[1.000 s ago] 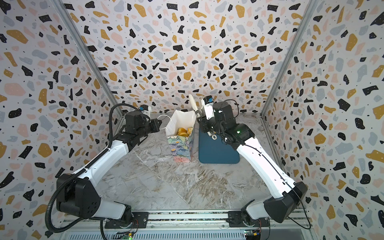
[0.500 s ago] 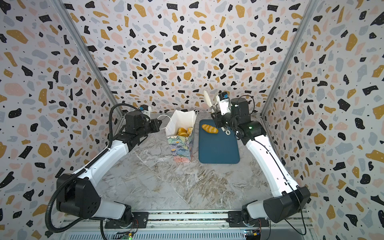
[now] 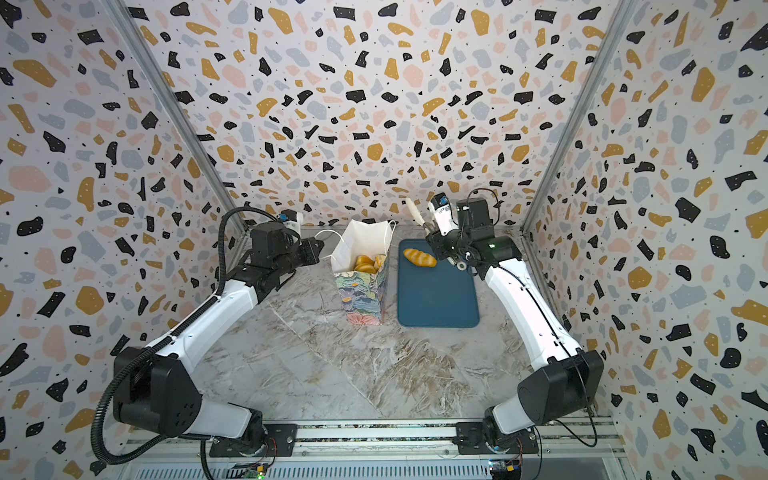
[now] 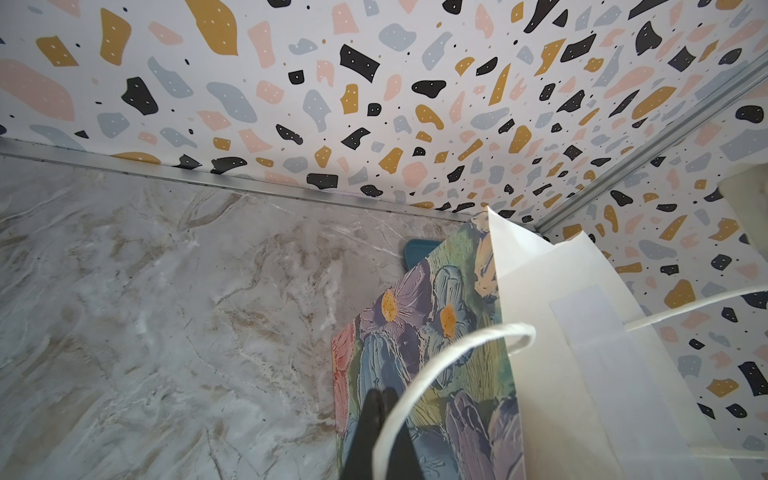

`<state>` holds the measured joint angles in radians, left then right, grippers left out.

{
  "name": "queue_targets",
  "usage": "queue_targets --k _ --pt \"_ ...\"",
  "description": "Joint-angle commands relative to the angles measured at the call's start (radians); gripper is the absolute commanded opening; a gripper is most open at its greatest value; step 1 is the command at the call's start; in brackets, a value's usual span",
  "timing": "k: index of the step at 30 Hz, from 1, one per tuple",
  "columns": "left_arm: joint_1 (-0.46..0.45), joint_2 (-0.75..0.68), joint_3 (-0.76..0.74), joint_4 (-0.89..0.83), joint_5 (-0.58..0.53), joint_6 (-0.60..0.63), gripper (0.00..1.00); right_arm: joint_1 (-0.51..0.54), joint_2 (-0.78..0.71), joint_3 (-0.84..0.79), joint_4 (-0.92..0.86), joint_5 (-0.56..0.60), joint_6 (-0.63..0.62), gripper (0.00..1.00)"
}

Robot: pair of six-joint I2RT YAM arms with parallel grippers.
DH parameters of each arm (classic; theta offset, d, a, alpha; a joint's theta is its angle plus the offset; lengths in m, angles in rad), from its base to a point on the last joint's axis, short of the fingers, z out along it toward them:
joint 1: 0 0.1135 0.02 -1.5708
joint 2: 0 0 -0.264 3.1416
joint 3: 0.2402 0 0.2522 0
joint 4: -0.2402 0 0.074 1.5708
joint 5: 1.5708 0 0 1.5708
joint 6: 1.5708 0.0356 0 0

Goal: Place the fake bread into the paper bag
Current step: 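Raise the open tongs and move them over the striped bread stick on the tray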

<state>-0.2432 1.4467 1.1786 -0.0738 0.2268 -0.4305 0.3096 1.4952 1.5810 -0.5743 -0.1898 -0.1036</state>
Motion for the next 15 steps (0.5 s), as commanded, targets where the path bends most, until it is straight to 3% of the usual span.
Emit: queue_targets --k 1,15 --pt "0.004 0.003 0.015 0.023 0.0 0.007 0.0 -0.024 -0.011 0.004 -0.006 -0.004 -0.032 0.42" --pt "0.004 0.004 0.017 0.022 0.0 0.009 0.0 -0.049 0.072 0.019 -0.082 0.122 -0.173 0.45"
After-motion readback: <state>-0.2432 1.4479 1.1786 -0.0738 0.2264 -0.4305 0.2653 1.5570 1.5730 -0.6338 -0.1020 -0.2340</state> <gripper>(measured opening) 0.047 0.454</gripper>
